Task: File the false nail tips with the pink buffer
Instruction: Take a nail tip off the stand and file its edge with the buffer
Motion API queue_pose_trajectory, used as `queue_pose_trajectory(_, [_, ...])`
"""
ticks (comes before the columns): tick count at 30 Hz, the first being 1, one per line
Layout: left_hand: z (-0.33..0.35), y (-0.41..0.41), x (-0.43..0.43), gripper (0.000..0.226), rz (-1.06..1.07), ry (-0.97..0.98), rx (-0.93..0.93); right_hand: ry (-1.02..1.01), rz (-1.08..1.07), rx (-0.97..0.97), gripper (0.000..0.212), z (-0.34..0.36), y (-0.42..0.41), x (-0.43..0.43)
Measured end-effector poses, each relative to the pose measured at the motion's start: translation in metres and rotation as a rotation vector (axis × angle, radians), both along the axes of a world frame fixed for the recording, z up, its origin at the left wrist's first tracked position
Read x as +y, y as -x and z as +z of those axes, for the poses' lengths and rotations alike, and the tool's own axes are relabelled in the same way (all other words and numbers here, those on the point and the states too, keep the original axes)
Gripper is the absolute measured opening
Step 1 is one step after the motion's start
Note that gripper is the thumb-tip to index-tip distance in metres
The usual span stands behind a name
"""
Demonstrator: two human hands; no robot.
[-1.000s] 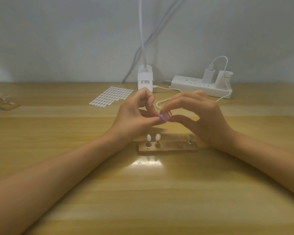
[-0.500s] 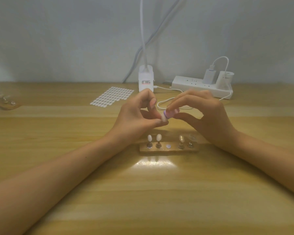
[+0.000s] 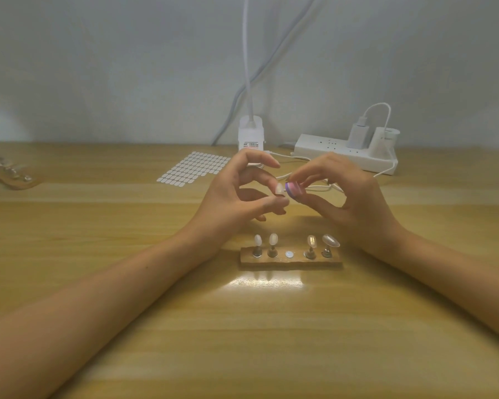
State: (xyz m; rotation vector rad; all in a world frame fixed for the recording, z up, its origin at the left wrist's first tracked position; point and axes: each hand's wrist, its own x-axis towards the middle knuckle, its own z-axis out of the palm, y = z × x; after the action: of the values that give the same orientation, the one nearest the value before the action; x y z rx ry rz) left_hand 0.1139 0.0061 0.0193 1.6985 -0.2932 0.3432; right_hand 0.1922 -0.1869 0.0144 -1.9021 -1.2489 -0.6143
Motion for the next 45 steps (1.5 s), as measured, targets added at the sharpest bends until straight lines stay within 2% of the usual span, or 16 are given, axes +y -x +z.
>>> queue_pose_trajectory(13, [0.0,0.002,-0.002,0.047,-0.037,0.126,0.006,-0.079,-0.034,0.156,0.013,0.005,0.0,-0.003])
queue_pose_trajectory(15, [0.0,0.002,-0.002,0.049,-0.016,0.111,0.006,-0.078,-0.032,0.167,0.016,0.005,0.0,-0.003])
queue_pose_trajectory(18, [-0.002,0.0,-0.001,0.04,0.038,0.041,-0.006,-0.069,-0.029,0.168,0.019,0.004,-0.001,-0.003])
queue_pose_trajectory(22, [-0.001,-0.001,0.001,0.042,0.066,-0.026,-0.023,-0.07,-0.022,0.159,0.019,0.005,0.001,-0.002])
queue_pose_trajectory(29, [-0.002,0.002,-0.003,0.046,0.173,-0.157,-0.089,-0.054,0.065,0.023,0.017,0.012,0.008,0.002])
queue_pose_trajectory(32, [-0.002,0.003,-0.006,0.046,0.233,-0.262,-0.158,0.059,0.086,-0.136,0.015,0.009,0.011,0.006])
queue_pose_trajectory(35, [-0.002,0.002,-0.007,0.046,0.281,-0.364,-0.197,0.132,0.005,-0.317,0.018,0.008,0.007,0.004])
queue_pose_trajectory(41, [-0.004,0.001,-0.008,0.043,0.259,-0.385,-0.223,0.113,0.074,-0.367,0.011,0.007,0.009,0.004])
queue_pose_trajectory(45, [-0.004,0.0,-0.006,0.049,0.267,-0.345,-0.203,0.115,0.067,-0.138,0.01,0.01,0.0,-0.002])
